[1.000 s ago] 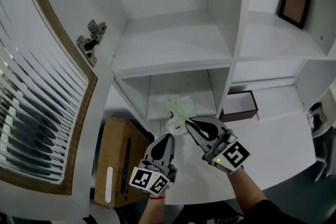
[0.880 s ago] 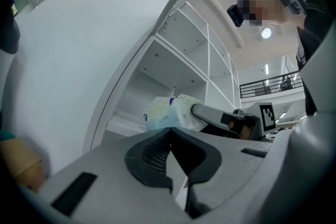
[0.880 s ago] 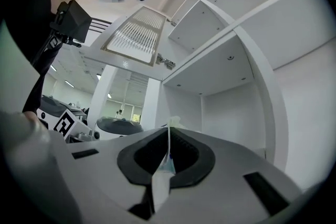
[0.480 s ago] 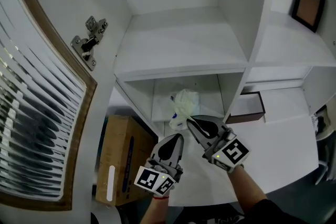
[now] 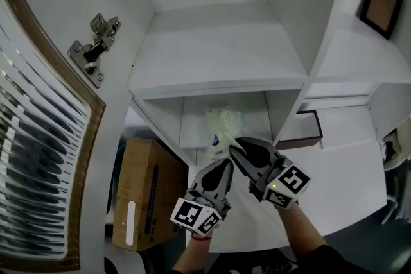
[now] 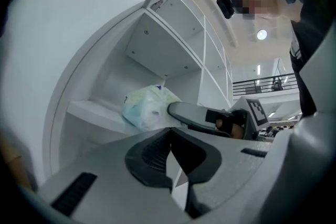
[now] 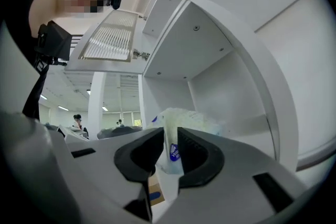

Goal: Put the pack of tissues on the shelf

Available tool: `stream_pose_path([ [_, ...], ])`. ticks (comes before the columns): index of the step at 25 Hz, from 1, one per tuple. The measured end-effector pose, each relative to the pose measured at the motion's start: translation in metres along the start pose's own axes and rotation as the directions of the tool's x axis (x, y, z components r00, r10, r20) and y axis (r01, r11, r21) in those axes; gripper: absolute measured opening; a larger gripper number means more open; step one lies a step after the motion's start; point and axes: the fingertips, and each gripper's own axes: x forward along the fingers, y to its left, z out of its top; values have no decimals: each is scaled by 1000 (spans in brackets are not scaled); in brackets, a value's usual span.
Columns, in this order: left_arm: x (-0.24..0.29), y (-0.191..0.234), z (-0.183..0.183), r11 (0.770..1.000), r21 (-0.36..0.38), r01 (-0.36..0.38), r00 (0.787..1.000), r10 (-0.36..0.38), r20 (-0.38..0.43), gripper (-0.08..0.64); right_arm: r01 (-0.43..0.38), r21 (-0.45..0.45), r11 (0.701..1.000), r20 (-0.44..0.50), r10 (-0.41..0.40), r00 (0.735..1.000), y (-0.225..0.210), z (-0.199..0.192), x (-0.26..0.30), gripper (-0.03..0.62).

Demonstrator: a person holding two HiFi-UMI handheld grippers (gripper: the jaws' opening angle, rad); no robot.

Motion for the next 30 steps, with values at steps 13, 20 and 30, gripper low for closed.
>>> stream_pose_path([
  [13,26,-13,-4,999,-9,37,999,-37,11,6,-56,35,998,-45,58,997,-1,3,1,123],
  [20,26,3,2,1000,-27,-6,999,7,33,6,-5,9,1000,-30,6,1000,-7,7,-9,123],
  [30,26,22,13,998,-31,-62,996,64,61,6,119,-69,990,-30,-121,992,-13,4,-21,61],
])
